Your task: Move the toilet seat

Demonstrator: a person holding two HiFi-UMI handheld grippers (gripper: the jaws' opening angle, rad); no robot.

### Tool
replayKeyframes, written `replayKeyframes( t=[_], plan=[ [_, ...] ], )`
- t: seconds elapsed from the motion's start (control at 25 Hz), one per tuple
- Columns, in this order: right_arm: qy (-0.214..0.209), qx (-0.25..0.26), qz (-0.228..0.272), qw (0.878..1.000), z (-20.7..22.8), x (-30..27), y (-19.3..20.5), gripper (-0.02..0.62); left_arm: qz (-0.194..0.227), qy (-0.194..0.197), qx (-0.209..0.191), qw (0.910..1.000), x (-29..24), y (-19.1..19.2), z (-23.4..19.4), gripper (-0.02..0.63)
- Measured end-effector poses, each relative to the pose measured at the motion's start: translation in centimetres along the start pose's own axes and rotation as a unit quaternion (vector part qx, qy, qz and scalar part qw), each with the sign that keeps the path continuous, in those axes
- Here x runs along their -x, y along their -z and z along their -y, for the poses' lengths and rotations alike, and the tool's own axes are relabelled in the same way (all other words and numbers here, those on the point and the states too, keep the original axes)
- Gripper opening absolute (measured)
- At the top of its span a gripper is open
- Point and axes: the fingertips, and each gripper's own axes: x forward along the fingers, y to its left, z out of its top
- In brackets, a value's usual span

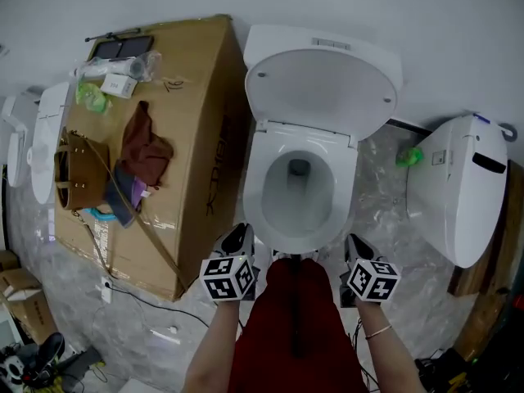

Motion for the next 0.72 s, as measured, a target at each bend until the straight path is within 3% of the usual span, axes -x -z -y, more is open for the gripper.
replayKeyframes(
  t=[0.2, 0.4, 0.52, 0.72],
  plan=[
    [-0.005, 0.005, -0.049, 0.999, 0.7, -4.0, 3.4, 0.017, -0.031, -0.009, 0.017, 0.9994, -3.6, 3.6, -1.6, 0.034],
    [0.004, -0.015, -0.082, 0.997, 1.9, -6.8, 5.8, 0.031, -0.067, -0.014, 0.043, 0.9968, -6.5, 6.9, -3.3, 0.104],
    [0.009, -0.039, -0.099, 0.994, 2.8, -8.4, 7.0, 0.123, -0.085, -0.022, 0.048, 0.9949, -8.1, 8.5, -4.5, 0.123],
    [0.021, -0.087, -0.124, 0.988, 4.3, -10.6, 9.2, 0.22, -0.115, -0.037, 0.068, 0.9904, -10.1, 10.8, -6.8, 0.161]
  ],
)
